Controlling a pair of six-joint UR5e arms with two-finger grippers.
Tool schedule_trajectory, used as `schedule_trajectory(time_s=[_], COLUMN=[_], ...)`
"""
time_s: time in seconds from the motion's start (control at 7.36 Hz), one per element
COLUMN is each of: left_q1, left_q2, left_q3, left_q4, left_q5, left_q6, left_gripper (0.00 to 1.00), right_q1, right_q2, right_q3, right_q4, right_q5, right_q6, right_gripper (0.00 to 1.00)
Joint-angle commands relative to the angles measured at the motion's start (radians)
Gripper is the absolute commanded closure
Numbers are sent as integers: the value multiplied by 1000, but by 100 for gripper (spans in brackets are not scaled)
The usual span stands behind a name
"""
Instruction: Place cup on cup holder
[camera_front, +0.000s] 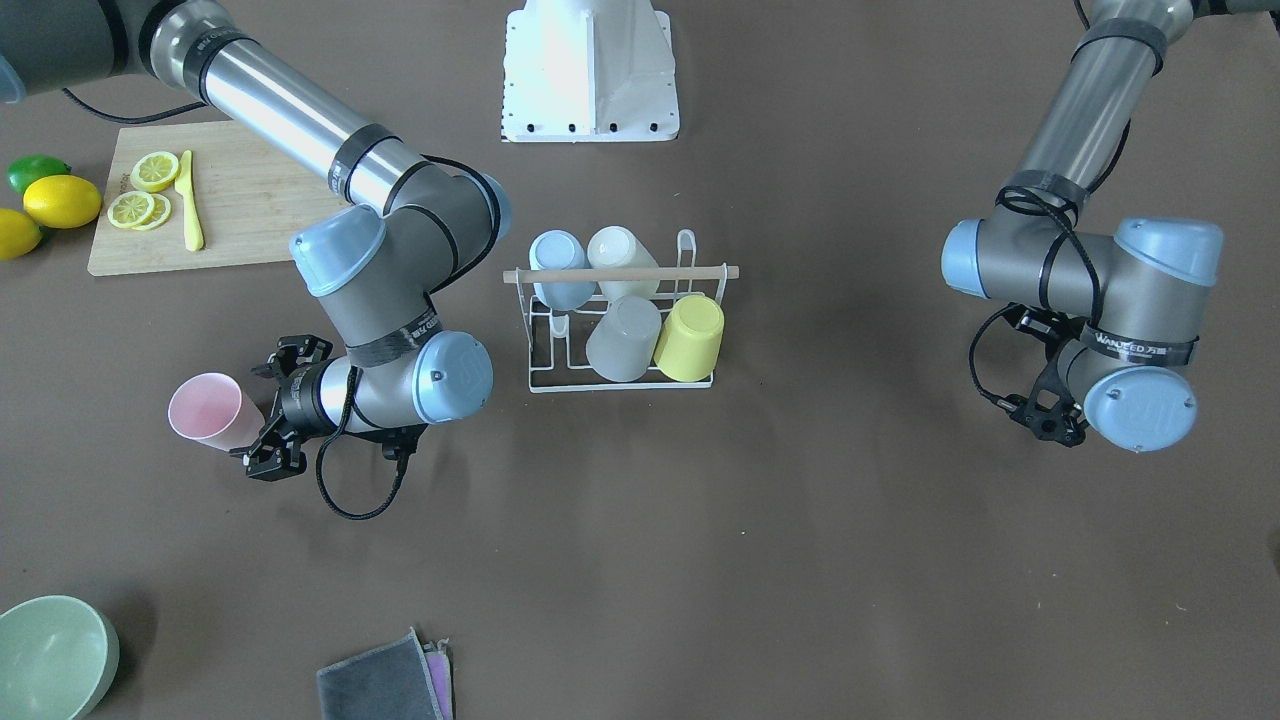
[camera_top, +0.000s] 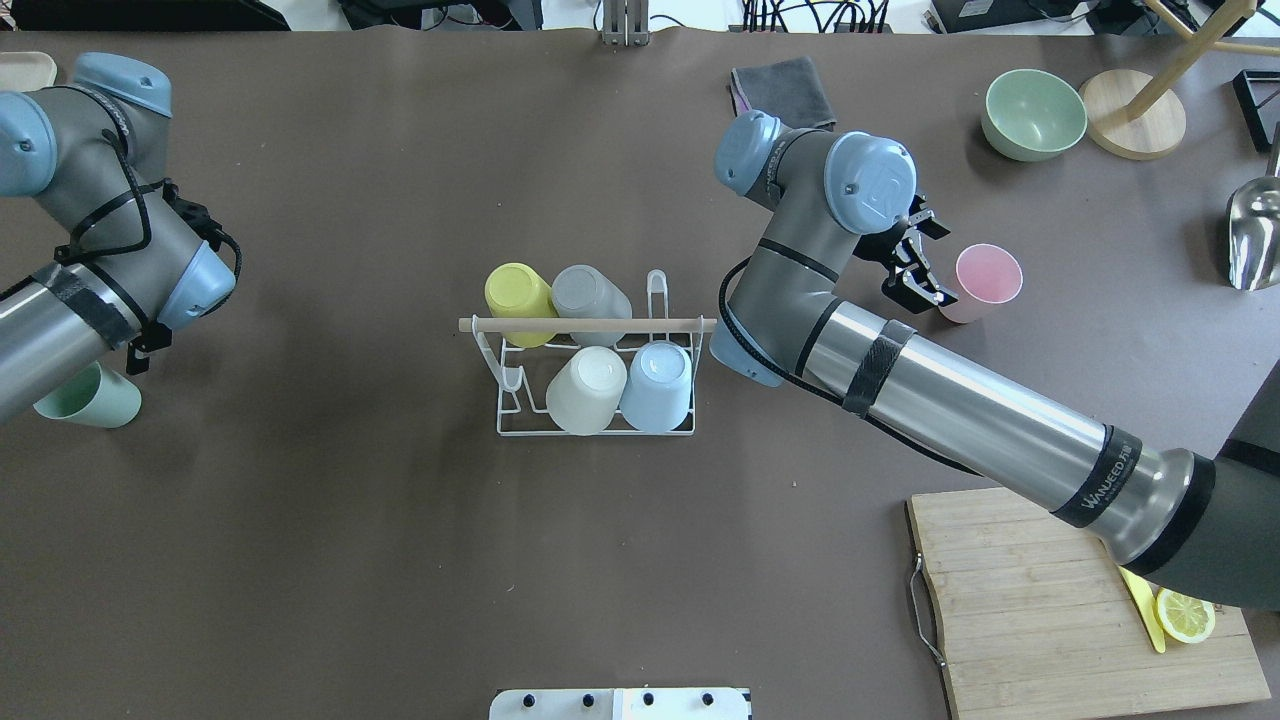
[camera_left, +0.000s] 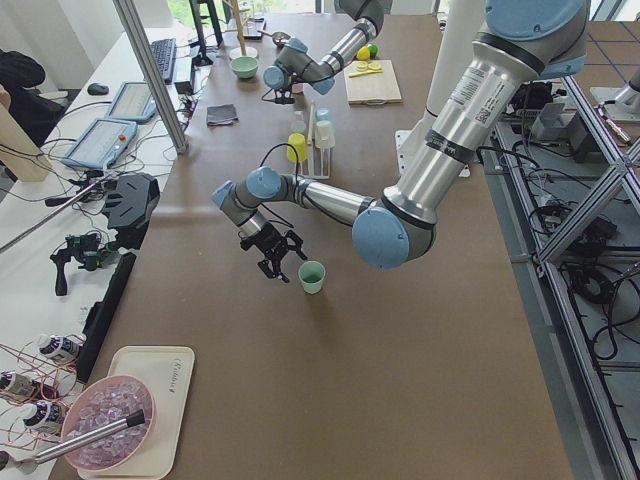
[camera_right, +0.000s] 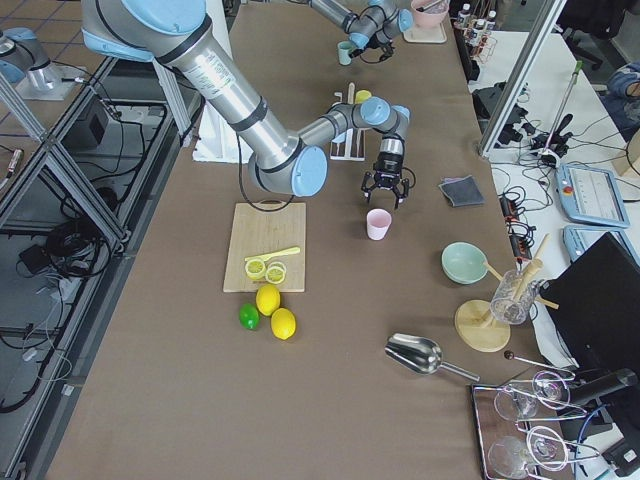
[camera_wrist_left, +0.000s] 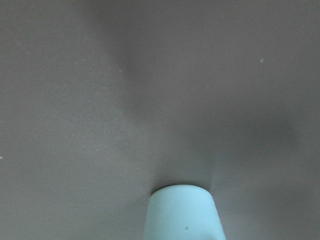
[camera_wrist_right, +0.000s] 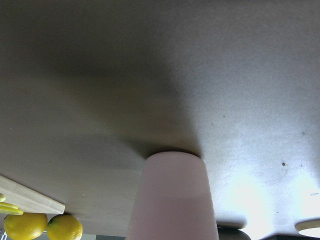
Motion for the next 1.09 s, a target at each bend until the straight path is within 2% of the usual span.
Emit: schedule_trajectory(time_s=[0.0, 0.95], left_q1=[22, 49], left_q2=[-18, -27], left_q3=[44, 88], left_q4=[1, 1], left_q5=[3, 72], left_q6=[1, 26], left_gripper=[3, 3], right_q1=[-15, -58], right_q2=[-8, -11], right_q3=[-6, -40], right_q4=[6, 1], right_q5=[-53, -106], right_q6=[-16, 94], right_gripper=[2, 2])
